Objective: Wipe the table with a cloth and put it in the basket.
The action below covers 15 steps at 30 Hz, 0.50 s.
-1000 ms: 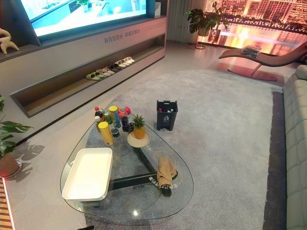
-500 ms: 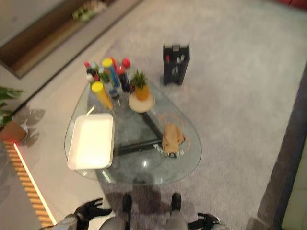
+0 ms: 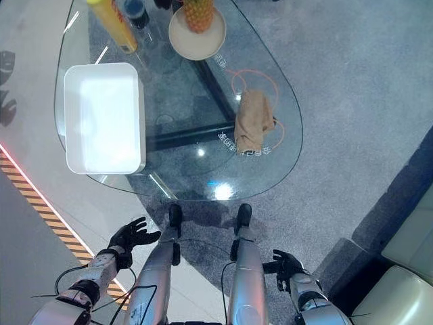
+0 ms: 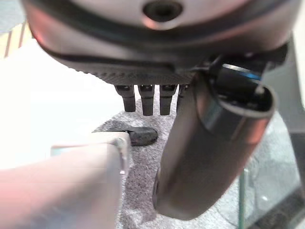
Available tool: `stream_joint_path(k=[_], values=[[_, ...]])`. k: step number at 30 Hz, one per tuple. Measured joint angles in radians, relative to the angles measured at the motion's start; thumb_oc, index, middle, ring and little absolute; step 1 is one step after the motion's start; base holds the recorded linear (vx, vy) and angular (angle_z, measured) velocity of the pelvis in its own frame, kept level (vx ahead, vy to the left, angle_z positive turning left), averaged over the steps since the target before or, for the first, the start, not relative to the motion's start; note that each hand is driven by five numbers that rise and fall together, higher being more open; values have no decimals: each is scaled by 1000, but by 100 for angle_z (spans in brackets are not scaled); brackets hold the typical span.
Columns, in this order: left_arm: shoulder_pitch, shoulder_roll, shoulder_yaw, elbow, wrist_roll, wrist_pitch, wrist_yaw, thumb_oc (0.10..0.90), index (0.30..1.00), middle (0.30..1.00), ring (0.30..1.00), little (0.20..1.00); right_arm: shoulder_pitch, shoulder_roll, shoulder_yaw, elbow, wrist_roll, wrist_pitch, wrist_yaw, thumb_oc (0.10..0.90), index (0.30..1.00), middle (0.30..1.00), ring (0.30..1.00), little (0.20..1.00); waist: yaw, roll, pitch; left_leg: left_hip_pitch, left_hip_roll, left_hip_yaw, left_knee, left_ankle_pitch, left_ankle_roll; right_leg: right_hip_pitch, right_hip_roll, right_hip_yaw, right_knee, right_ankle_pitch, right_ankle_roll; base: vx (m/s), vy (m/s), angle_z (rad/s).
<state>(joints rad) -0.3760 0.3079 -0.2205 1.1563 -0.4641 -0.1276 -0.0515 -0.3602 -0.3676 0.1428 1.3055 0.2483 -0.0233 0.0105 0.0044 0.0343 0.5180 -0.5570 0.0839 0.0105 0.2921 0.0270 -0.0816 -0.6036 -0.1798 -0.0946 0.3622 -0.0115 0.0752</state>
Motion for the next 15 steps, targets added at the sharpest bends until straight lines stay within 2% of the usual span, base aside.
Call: stream_joint_path(k=[2,6,15], values=[[-7,9,2,-1,-36,-8,1,800,900,900,900,900,-16,1,0,-12,4,-27,-29,800,900,900,900,900,-3,2,4,-70,2,-12,74,-32,-8,-71,2,6,79,-24,-4,0,-14,2],[-2,10,8,1,-77,-8,1,800,900,900,900,900,-21,2,-1,-26,21,-44,-53,800,900,900,900,900,-5,2,8,-102,10,-20,136,-52,-12,-111,8,19,150,-46,-16,10,-1,-3],[2,11,48,10,-110,-10,2,800,900,900,900,900,-21,3,-1,-32,29,-58,-54,800,900,900,900,900,-5,2,8,-114,15,-31,146,-53,-13,-120,18,18,158,-46,-16,0,0,0]])
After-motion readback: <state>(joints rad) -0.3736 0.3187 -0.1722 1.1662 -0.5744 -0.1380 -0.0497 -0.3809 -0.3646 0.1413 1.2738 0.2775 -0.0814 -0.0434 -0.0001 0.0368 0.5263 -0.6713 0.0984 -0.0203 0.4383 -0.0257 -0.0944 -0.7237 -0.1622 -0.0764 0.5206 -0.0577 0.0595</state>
